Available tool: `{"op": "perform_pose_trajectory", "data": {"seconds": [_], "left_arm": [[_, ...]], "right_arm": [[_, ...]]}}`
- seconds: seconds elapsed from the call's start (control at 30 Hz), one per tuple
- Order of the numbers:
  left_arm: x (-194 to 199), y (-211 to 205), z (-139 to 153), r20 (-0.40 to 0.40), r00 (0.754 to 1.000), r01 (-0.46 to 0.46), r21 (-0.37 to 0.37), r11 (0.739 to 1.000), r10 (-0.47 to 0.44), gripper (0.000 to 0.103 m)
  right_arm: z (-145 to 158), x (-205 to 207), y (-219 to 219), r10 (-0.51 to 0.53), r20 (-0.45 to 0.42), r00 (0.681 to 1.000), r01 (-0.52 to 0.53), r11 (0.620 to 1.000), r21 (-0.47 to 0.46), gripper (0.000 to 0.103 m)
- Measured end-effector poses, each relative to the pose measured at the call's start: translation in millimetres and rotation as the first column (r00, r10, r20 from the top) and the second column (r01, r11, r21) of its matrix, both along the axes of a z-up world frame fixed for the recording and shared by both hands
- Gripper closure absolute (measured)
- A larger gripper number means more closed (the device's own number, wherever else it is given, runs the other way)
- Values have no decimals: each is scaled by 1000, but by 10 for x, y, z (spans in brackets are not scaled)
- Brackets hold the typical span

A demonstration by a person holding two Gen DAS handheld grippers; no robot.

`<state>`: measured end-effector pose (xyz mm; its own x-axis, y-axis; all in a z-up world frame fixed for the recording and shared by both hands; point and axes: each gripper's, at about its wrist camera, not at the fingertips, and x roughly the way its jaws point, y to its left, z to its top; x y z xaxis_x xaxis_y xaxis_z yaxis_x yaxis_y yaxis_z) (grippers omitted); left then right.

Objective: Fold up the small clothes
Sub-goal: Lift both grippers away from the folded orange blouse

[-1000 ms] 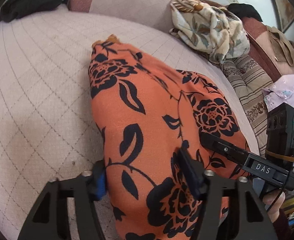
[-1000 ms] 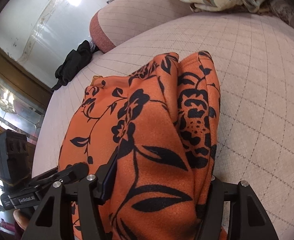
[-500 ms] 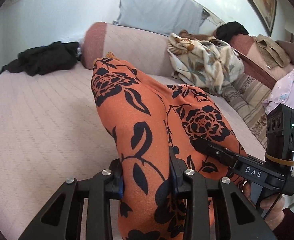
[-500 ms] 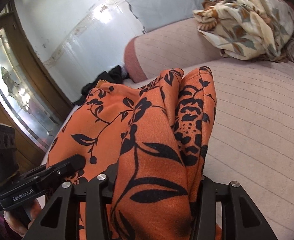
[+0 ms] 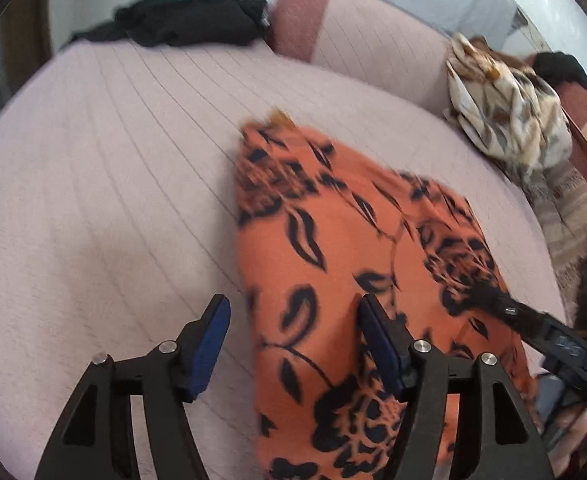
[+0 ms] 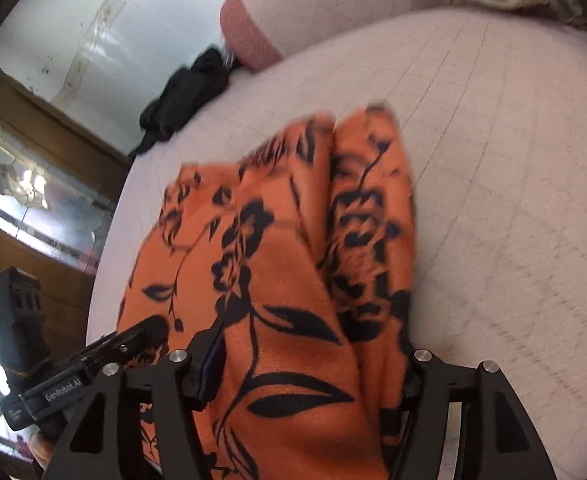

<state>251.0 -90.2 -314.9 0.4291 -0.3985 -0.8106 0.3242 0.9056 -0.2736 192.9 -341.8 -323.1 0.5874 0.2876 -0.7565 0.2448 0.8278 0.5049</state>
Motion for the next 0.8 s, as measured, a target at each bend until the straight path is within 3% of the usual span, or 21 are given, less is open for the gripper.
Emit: {"op": "perform_pose_trajectory", "data": {"seconds": [0.07,0.17,0.23,0.27,0.33,0.43,0.47,0.57,0.7,0.77,0.8], "left_arm": [[-22,38,99,73,997,-32,21,999,30,35],[-19,-10,149,156,987,-48,91,995,33,31],[-14,-83,95,156,988,-32,140,990,10,30],[1,-122,42,141,990,-21,162,987,-2,30],[29,-186,-87,118,993,-16,227,974,-11,22],[2,-102,-80,134,991,-30,232,972,-2,15],[12,-84,-65,134,991,-36,224,974,6,15],[-16,-4,-14,136,990,-64,192,979,38,15],[-286,82,114,212,975,-100,174,980,62,15],[-427,57,65,220,975,-83,210,974,36,15],[-476,11,-17,200,980,-73,243,967,24,15]], "right_arm": [[169,-123,-88,-46,78,996,49,998,-33,36],[505,-344,-61,-76,258,963,121,979,-165,36],[683,-488,45,-18,382,924,97,977,-189,42],[730,-520,98,13,416,909,73,979,-189,52],[680,-465,211,79,378,922,-3,980,-197,62],[211,-109,344,120,68,990,-105,975,-193,62],[154,-83,346,111,41,993,-100,971,-219,63],[337,-241,283,100,134,986,-72,977,-199,64],[530,-382,218,108,236,966,-78,988,-131,64],[472,-349,340,166,198,966,-146,983,-110,64],[355,-307,377,183,125,975,-169,979,-112,65]]}}
